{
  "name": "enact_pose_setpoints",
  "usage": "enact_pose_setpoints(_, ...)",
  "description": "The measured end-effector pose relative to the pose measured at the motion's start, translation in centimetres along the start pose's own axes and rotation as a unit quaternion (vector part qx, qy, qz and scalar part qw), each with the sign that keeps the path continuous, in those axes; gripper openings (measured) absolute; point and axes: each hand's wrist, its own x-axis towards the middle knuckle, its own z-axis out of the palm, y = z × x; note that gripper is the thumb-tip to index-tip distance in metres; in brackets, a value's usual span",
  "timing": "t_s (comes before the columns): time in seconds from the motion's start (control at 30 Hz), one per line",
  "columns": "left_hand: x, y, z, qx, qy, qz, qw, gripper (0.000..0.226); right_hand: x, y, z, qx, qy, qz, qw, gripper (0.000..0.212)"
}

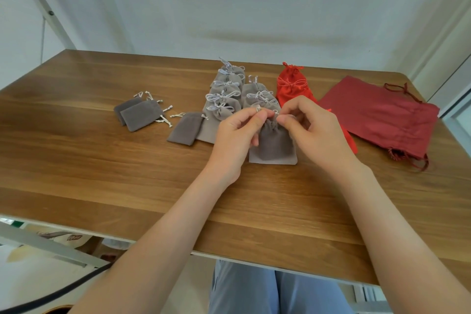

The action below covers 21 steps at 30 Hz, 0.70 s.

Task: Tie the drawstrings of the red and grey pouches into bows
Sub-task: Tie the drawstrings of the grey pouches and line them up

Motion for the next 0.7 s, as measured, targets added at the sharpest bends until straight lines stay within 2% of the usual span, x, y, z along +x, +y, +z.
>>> enact_pose_setpoints(0.23, -0.1, -0.1, 0.4, -0.046, 0.025, -0.048, 0.997, 0.022, 0.2, 0.9, 0.6, -0.078, -0.064, -0.079, 0.992, 0.002)
enact_pose_setpoints(0.37, -0.1, -0.8, 0.5, 0.019, 0.042, 0.017, 0.999, 0.021, 0.1, 1.1, 1.0, -0.093, -0.080, -0.090, 0.988, 0.004)
enact_pose_setpoints(0.47, -0.3, -1.0, 0.4, 0.088, 0.056, 0.053, 0.993, 0.020, 0.2, 1.4, 0.7, -0.129, -0.079, -0.065, 0.986, 0.012)
enact_pose_setpoints(0.57, -0.4, -0.8, 0.4, 0.109, 0.045, 0.074, 0.990, 0.019, 0.3, 1.4, 0.3, -0.150, -0.072, -0.027, 0.986, 0.024)
enact_pose_setpoints(0.7, -0.5, -1.0, 0.5, 0.123, 0.024, 0.081, 0.989, 0.022, 0.1, 0.7, 0.1, -0.062, -0.049, 0.072, 0.994, 0.035)
